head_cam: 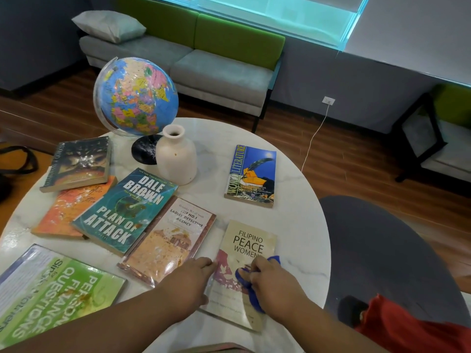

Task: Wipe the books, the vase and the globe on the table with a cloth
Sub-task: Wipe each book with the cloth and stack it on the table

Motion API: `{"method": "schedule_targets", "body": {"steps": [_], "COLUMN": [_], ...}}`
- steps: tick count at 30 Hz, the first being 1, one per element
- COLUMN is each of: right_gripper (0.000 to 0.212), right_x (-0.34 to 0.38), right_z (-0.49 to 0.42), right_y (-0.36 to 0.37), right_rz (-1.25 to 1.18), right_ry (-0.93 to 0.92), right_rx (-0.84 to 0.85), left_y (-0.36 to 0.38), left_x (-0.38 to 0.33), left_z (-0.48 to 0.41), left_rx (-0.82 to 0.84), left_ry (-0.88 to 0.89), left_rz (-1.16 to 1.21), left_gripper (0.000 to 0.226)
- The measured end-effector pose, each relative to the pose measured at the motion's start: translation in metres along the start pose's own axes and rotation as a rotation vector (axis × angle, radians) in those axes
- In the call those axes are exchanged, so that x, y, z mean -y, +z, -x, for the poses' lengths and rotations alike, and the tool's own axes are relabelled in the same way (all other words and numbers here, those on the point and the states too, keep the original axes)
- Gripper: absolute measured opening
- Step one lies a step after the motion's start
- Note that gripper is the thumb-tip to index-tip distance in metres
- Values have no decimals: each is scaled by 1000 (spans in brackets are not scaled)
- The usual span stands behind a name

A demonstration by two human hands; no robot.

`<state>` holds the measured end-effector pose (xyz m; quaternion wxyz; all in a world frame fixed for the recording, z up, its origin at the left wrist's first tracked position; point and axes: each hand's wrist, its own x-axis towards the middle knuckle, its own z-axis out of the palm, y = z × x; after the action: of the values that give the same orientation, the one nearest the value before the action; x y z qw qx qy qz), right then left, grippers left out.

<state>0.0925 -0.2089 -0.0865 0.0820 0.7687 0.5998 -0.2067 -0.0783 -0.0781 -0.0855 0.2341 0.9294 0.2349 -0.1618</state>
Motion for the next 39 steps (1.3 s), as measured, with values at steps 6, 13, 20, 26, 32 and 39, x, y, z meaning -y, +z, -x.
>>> {"method": "schedule_targets", "body": {"steps": [6,13,20,26,32,39], "right_gripper": [46,55,37,55,35,37], "right_x": [3,-10,-13,-3,-17,-6], "right_z": [2,-9,8,9,13,21], "right_y": [-2,-11,2,2,2,18], "right_rz": [28,59,-38,-32,-224,-125], "right_ry": [29,82,-52,81,59,-98], "right_rx": [-7,-18,-24,-35,-116,-37], "left_y": [1,-2,-2,-2,-3,-1], "left_x": [1,-2,-2,0,-1,-1], "left_z": [1,2,2,1,1,1], "left_rx": [-3,-14,3,0,3,-1], "left_ry": [0,2,-4,-1,3,-8], "left_rz": [11,19,18,7,9,19], "left_gripper": [82,79,81,81,81,80]}}
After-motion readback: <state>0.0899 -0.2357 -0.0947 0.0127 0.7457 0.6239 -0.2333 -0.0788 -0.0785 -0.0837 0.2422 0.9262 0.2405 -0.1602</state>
